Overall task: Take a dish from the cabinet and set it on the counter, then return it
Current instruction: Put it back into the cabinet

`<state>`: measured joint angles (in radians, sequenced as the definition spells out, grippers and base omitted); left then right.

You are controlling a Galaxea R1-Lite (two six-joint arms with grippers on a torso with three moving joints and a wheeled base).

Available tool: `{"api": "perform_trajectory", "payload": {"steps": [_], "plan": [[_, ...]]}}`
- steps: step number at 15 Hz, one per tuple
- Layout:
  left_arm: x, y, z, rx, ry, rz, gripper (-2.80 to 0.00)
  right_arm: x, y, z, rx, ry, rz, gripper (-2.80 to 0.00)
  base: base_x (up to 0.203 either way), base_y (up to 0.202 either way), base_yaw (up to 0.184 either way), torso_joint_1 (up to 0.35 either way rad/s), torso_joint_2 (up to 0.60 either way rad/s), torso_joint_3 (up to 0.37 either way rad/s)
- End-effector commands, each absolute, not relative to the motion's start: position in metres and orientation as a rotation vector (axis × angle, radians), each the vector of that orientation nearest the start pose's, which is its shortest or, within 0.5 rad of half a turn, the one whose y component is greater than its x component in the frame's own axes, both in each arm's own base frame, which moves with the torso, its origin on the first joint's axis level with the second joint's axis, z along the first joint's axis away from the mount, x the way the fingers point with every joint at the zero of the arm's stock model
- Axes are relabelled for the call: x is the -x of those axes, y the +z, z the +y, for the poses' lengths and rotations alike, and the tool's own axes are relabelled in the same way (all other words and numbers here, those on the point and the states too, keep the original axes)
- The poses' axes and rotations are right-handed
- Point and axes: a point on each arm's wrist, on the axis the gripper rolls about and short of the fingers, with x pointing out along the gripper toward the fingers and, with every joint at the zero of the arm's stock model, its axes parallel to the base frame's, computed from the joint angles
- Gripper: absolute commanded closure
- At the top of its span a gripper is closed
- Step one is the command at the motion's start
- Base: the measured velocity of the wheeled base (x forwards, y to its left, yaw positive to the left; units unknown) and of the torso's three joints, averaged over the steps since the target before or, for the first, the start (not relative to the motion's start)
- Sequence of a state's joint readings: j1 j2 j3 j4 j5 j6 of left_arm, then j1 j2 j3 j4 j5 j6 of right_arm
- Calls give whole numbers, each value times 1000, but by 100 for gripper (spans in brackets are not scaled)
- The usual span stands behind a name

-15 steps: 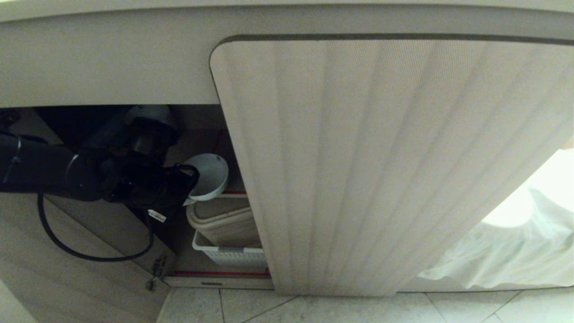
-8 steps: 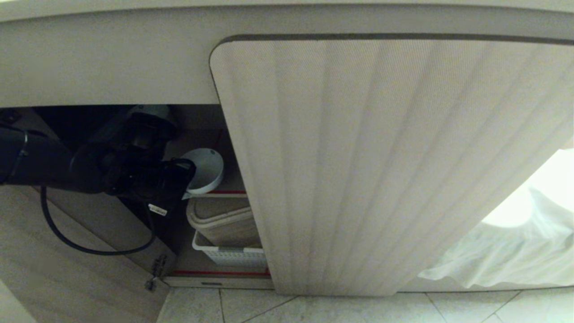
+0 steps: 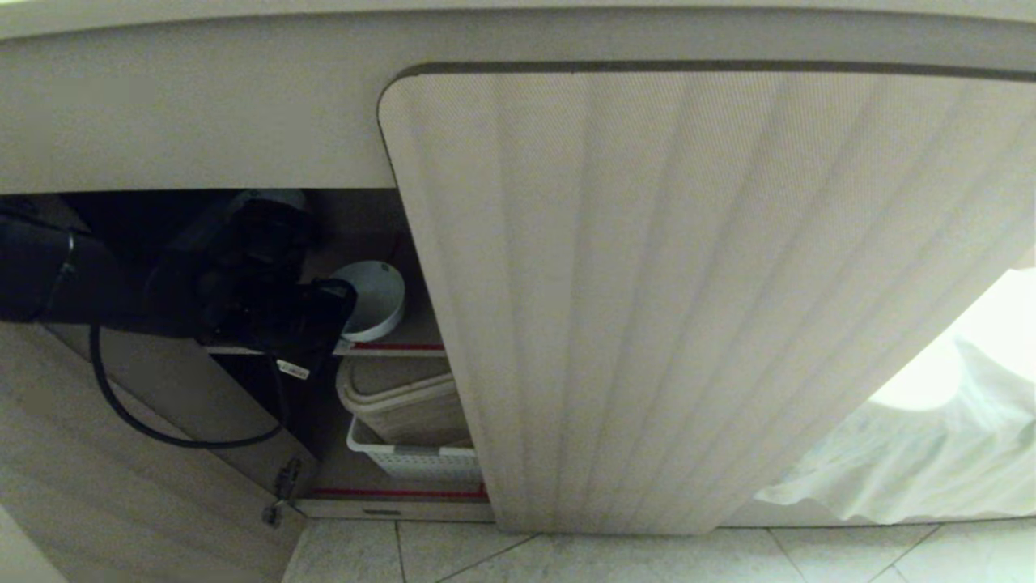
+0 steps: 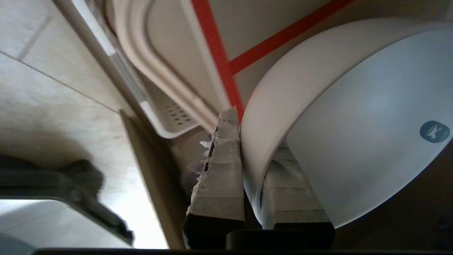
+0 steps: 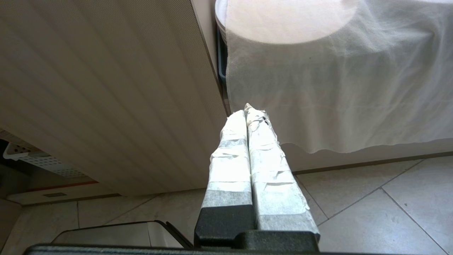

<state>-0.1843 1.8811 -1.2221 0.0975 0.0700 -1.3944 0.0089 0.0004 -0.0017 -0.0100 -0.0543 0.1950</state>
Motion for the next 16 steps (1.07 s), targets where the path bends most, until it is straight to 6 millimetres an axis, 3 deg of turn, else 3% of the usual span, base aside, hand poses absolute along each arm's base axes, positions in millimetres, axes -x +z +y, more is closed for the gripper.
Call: {"api": "perform_trajectory", "payload": {"steps": [1, 16], "plan": [[-351, 166, -64, 1256, 439, 684, 0, 23, 77, -1, -197, -43, -17, 0, 0, 0, 0, 0, 0, 0], [-363, 165, -45, 1314, 496, 636, 0, 23, 77, -1, -197, -45, -17, 0, 0, 0, 0, 0, 0, 0]]}}
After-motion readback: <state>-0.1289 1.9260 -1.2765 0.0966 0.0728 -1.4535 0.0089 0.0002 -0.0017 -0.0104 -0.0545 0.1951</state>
